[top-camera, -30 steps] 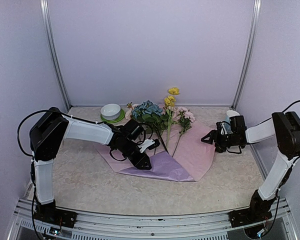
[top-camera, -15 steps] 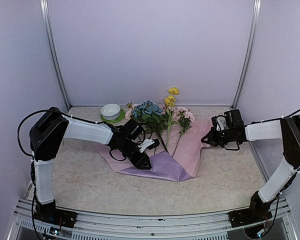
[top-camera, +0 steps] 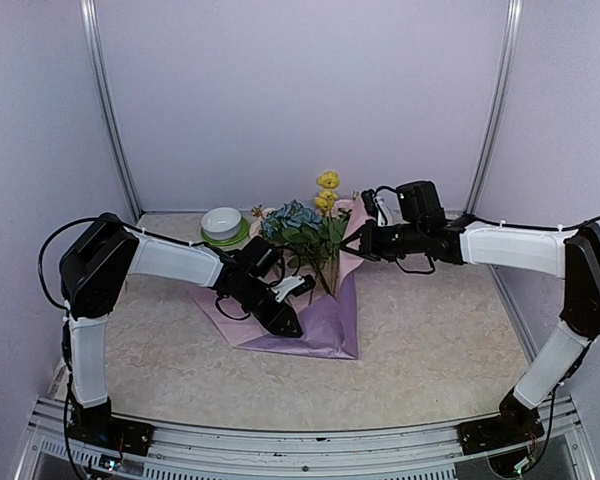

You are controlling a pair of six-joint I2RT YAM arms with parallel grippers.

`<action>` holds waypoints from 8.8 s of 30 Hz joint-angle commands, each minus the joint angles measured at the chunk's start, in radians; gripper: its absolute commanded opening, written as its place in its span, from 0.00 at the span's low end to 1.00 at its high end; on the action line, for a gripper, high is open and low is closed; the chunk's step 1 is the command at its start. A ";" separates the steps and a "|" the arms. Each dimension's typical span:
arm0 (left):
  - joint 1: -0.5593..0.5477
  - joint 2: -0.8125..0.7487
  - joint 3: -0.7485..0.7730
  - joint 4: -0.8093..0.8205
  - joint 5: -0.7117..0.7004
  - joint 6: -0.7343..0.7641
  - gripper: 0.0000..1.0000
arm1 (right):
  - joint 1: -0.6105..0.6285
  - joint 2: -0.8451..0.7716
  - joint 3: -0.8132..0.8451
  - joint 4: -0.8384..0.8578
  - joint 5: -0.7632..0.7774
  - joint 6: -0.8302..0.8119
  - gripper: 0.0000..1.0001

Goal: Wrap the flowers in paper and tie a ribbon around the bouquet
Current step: Fold the one-fourth-folded wrapping paper at the center of the board, then pass from the right arm to the left, then move the 2/3-folded wrapping paper to the center of the board, then press the fold line on the 2/3-folded wrapping paper.

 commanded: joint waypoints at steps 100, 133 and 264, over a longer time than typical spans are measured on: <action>0.138 -0.067 -0.329 0.623 -0.017 -0.519 0.00 | 0.237 0.256 -0.334 0.409 -0.259 0.243 0.65; 0.006 -0.266 -0.585 0.724 -0.041 -0.653 0.00 | 0.274 0.051 -0.500 0.042 -0.291 0.029 0.00; 0.155 -0.117 -0.521 0.887 -0.011 -0.614 0.00 | 0.168 0.207 -0.051 -0.008 -0.177 -0.228 0.31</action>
